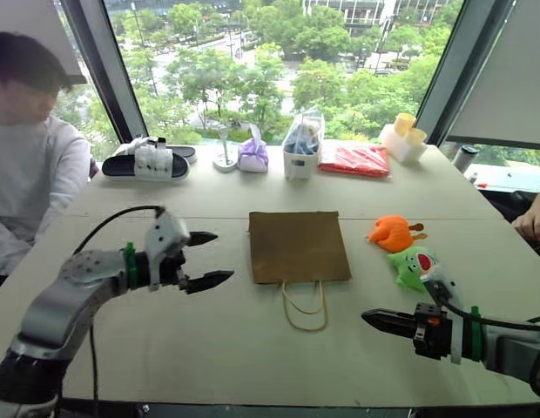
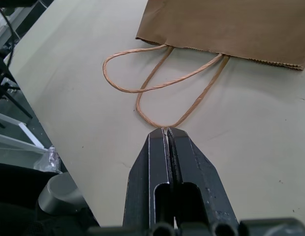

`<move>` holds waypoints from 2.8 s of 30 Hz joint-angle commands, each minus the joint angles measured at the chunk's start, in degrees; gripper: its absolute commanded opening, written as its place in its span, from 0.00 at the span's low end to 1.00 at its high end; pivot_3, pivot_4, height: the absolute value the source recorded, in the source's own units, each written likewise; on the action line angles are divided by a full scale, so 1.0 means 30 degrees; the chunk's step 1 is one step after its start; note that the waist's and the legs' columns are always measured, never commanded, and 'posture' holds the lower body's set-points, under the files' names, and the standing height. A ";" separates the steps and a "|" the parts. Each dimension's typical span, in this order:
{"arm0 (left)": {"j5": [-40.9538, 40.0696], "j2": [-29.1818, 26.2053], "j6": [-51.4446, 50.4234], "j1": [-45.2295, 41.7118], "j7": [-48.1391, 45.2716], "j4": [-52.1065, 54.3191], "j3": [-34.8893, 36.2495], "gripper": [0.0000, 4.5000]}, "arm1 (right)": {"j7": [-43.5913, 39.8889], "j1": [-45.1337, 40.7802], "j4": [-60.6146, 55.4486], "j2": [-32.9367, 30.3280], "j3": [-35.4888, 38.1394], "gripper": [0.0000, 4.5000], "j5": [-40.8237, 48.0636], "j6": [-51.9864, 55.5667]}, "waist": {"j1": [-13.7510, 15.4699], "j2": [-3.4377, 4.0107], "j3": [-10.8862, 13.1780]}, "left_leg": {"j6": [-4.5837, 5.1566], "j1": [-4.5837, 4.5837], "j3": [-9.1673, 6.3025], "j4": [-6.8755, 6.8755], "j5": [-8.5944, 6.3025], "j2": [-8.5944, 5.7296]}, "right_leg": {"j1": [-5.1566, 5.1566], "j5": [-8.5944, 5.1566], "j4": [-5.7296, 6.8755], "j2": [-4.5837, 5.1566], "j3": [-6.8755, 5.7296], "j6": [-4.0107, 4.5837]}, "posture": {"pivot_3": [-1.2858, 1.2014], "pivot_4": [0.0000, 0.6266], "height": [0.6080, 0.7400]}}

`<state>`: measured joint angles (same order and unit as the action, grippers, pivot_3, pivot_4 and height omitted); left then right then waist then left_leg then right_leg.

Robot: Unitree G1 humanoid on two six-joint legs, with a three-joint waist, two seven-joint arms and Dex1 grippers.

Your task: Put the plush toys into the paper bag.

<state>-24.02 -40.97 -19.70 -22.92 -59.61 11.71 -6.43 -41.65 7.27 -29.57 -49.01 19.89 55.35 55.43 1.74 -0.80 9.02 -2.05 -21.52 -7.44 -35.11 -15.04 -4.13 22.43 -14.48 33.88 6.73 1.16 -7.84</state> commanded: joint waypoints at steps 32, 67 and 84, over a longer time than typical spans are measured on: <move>0.4908 0.8983 0.9758 -0.8490 -0.0831 -1.5093 -0.2208 0.00 | 0.7044 -0.1195 -0.2803 0.5833 -0.3600 0.00 -0.1465 -0.1935 | 0.0094 -0.0075 0.0021 | -0.0008 0.0012 -0.0064 -0.0071 0.0015 -0.0017 | -0.0027 0.0048 0.0100 -0.0058 -0.0058 -0.0093 | 0.52 0.24 1.00; -0.2135 1.0827 -0.3792 -0.8074 0.1881 -0.7913 0.1858 0.00 | 0.8651 -1.0741 0.9485 1.1892 -0.8333 0.00 -1.2288 -0.8130 | -0.0907 -0.0050 0.0001 | -0.0096 0.0042 -0.0121 -0.0050 0.0066 -0.0024 | 0.0065 0.0052 0.0315 -0.0081 -0.0046 -0.0088 | 0.52 0.24 1.00; -0.6267 1.0209 -0.7256 -0.9726 0.1789 -0.4559 0.3095 0.00 | 0.7796 -1.1405 1.4050 1.4068 -0.8356 0.00 -1.4115 -1.0371 | -0.0979 -0.0047 -0.0003 | -0.0164 0.0054 -0.0148 -0.0044 0.0105 -0.0017 | 0.0103 0.0051 0.0398 -0.0084 -0.0028 -0.0085 | 0.52 0.24 1.00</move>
<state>-39.34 -10.87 -39.89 -50.93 -54.72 -6.00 1.59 -18.27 -26.97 13.73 -7.43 -5.33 13.15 24.18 -1.20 -0.94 9.01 -2.54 -21.36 -7.89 -35.24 -14.73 -4.18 22.73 -14.33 35.07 6.48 1.09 -8.10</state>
